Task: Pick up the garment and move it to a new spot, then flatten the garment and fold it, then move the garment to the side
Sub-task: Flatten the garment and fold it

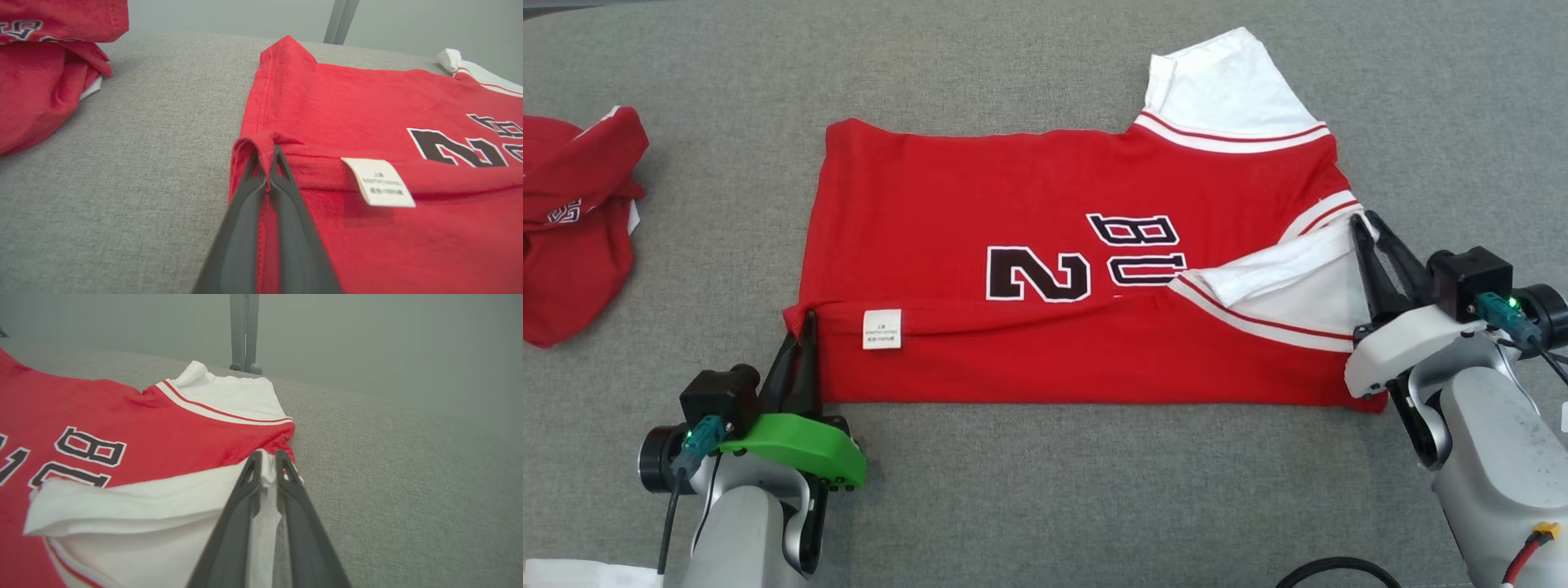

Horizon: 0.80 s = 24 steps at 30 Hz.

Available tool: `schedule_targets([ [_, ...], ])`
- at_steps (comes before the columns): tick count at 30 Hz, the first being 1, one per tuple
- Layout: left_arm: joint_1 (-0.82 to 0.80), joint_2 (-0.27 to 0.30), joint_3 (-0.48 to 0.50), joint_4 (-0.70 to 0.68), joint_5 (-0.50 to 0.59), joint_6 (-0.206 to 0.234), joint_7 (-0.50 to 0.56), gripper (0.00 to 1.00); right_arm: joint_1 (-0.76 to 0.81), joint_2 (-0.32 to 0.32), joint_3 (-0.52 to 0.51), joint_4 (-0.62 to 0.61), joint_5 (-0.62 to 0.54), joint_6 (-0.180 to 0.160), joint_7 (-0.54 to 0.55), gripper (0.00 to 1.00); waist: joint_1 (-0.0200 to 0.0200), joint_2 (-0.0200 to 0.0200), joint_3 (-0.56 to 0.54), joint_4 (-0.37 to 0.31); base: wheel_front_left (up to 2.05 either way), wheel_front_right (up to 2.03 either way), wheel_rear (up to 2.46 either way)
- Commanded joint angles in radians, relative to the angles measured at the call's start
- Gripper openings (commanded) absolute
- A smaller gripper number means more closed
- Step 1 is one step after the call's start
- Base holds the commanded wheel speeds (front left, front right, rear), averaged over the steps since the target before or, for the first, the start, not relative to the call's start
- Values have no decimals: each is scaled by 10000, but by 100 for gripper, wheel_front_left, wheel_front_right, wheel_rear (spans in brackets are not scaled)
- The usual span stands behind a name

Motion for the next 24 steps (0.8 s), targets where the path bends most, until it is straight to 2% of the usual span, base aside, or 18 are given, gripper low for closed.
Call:
schedule_targets([
  [1, -157, 23, 24, -18, -4, 99, 0, 100, -184, 118, -204, -177, -131, -19, -24, 100, 0, -2, -11, 23, 0, 0, 0],
  [7, 415, 23, 29, -395, -58, 382, 0, 100, 596, 481, -932, -1007, -181, -19, -21, 100, 0, -2, -272, -41, 0, 0, 0],
  [19, 1410, 24, -226, -519, -198, 557, 0, 100, 2635, 603, -884, -626, 438, -19, -23, 100, 0, -2, -615, -224, 0, 0, 0],
  [24, 1569, 24, -295, -519, -245, 586, 0, 100, 2966, 722, -923, -346, 600, -19, -23, 100, 0, -2, -667, -239, 0, 0, 0],
])
